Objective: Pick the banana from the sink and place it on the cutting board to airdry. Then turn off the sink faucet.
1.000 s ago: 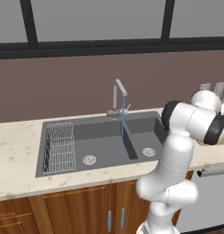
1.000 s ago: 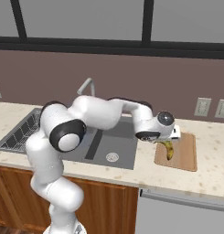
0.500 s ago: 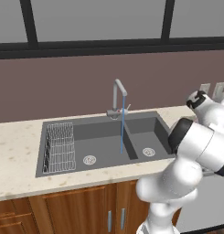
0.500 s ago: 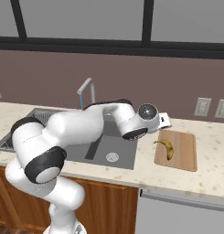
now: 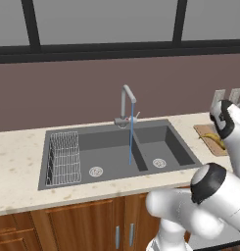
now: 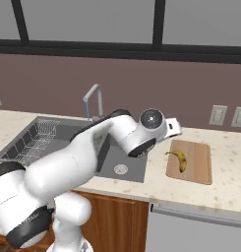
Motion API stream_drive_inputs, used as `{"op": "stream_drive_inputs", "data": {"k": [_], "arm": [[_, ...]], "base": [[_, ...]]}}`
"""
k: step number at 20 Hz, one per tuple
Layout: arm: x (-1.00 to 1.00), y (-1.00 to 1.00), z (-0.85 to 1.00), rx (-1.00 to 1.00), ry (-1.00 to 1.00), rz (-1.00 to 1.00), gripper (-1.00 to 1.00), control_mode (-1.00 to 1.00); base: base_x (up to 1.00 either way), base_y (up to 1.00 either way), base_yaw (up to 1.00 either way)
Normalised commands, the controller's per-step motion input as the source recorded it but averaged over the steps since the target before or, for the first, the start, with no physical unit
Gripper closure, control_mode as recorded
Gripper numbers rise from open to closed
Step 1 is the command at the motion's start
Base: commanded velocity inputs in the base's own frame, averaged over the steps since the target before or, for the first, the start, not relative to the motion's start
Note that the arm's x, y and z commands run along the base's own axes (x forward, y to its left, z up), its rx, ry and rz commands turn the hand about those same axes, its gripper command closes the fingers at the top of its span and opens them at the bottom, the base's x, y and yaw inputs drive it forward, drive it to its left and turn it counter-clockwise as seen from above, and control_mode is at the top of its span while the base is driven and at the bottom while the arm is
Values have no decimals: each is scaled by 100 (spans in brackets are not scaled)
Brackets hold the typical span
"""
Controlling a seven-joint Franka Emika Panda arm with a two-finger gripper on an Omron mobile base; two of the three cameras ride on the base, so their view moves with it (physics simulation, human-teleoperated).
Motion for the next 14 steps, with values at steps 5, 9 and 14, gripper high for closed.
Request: {"op": "stream_drive_inputs", "data": {"k": [5, 9, 14], "arm": [[-82, 22, 17, 0, -31, -5, -100, -100], [-21, 8, 77, 2, -5, -3, -100, -100], [-12, 11, 54, 3, 1, 7, -100, -100]], "base": [[0, 0, 0], [0, 0, 0], [0, 0, 0]]}}
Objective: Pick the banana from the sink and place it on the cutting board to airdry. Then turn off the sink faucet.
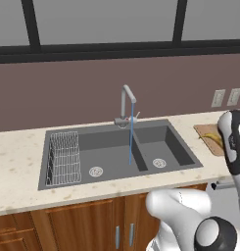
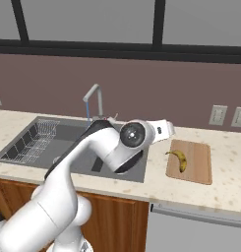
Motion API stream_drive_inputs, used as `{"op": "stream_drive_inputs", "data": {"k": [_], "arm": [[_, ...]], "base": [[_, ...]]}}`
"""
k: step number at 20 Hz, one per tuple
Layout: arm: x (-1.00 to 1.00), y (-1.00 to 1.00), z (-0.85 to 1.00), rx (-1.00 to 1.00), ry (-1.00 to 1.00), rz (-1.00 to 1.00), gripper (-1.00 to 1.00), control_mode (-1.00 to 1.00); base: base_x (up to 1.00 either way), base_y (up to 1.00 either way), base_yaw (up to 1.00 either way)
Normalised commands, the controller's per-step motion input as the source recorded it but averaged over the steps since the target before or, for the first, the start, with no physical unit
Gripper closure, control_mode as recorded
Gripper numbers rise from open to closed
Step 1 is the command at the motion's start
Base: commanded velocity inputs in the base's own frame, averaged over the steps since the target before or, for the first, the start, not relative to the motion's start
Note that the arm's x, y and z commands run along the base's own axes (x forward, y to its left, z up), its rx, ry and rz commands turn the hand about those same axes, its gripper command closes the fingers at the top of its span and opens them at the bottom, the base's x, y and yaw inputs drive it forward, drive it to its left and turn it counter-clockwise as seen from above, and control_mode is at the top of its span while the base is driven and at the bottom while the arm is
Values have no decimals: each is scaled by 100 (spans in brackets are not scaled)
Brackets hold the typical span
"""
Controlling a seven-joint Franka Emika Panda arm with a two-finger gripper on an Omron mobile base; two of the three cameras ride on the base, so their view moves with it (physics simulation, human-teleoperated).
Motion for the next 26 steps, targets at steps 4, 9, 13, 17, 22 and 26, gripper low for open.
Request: {"op": "stream_drive_inputs", "data": {"k": [4, 9, 13, 17, 22, 26], "arm": [[-33, 22, 17, 0, 0, 6, -100, -100], [-64, 54, -8, 0, -3, 5, -100, -100], [-70, 62, -4, 0, -6, -6, -100, -100], [-45, 28, 7, 1, 0, 0, -100, -100], [-38, 21, 4, 2, 0, 1, -100, -100], [-27, 0, 10, 23, 5, -16, -100, -100]], "base": [[0, 0, 0], [0, 0, 0], [0, 0, 0], [0, 0, 0], [0, 0, 0], [0, 0, 0]]}}
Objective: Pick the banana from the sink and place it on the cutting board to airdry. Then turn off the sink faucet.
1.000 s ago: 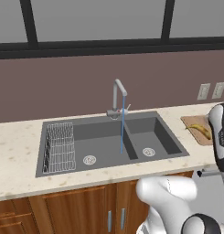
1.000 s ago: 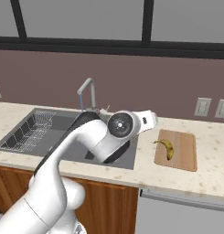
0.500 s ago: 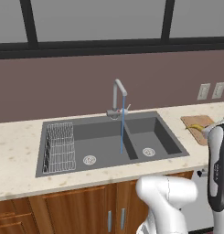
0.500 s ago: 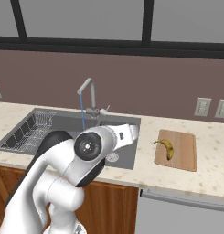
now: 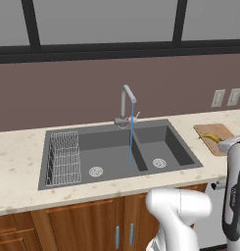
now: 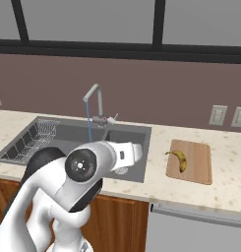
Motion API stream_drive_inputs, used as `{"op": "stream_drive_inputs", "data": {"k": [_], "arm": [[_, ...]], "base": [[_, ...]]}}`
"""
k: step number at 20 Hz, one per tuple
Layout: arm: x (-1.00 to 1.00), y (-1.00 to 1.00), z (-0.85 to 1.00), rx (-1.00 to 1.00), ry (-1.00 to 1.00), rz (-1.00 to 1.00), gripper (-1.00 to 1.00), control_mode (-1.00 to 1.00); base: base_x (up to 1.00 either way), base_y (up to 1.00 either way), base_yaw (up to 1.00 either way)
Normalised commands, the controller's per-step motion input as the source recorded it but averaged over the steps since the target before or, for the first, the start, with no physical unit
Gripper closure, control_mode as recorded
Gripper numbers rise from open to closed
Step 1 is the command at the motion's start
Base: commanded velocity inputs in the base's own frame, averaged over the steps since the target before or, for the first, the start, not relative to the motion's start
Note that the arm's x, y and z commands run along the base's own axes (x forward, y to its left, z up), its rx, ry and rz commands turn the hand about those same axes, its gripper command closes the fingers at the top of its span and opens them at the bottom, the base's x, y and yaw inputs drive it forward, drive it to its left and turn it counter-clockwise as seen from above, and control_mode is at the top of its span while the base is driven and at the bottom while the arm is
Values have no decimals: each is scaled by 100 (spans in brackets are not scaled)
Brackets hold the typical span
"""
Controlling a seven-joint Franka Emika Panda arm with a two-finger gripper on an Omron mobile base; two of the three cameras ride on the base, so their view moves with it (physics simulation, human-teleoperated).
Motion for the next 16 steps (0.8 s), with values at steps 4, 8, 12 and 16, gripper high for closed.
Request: {"op": "stream_drive_inputs", "data": {"k": [4, 8, 12, 16], "arm": [[-20, 4, 12, 34, 13, -30, -100, -100], [-38, 31, 4, 27, 6, -28, -100, -100], [-28, 43, 0, 9, -2, -26, -100, -100], [-3, 23, 0, 0, -6, -6, -100, -100]], "base": [[0, 0, 0], [0, 0, 0], [0, 0, 0], [0, 0, 0]]}}
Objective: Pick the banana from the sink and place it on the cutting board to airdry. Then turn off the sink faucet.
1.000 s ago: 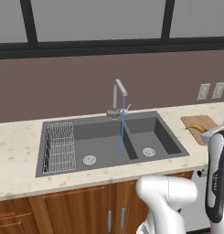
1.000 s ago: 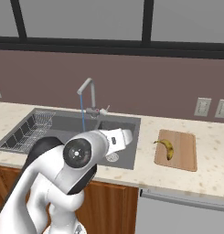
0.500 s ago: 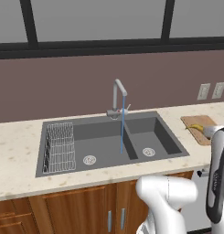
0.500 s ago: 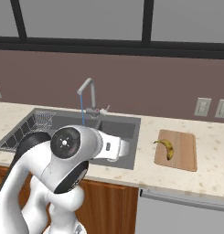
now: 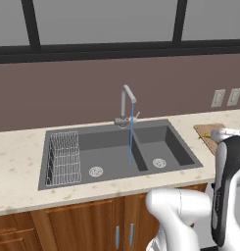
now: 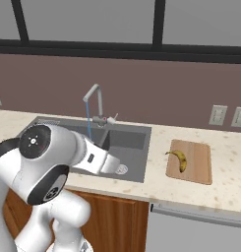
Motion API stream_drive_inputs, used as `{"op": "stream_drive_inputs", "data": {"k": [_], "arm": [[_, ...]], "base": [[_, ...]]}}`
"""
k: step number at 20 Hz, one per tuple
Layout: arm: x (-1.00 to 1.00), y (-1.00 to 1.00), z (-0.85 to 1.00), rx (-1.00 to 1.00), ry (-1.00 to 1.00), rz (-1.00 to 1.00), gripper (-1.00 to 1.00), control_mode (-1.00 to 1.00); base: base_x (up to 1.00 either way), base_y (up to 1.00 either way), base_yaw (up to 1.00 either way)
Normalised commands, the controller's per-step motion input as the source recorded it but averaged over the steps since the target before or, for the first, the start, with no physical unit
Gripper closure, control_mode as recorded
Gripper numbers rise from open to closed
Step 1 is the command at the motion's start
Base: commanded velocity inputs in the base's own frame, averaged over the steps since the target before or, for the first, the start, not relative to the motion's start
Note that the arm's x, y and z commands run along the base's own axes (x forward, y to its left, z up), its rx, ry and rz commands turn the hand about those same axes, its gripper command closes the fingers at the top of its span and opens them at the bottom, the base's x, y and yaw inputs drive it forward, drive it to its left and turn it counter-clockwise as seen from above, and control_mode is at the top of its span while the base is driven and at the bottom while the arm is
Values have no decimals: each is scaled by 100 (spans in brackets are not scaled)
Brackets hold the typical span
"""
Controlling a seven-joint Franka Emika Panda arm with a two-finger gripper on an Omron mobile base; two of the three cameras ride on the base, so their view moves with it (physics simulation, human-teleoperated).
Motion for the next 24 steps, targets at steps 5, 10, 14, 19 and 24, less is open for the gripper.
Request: {"op": "stream_drive_inputs", "data": {"k": [5, 10, 14, 19, 24], "arm": [[0, 1, 6, 0, -10, 3, -100, -100], [-2, 6, 4, 0, -15, 12, -100, -100], [0, 7, -1, 0, -15, 16, -100, -100], [5, 19, -5, 0, -9, 10, -100, -100], [38, 26, -13, 0, 0, 3, -100, -100]], "base": [[0, 0, 0], [0, 0, 0], [0, 0, 0], [0, 0, 0], [0, 0, 0]]}}
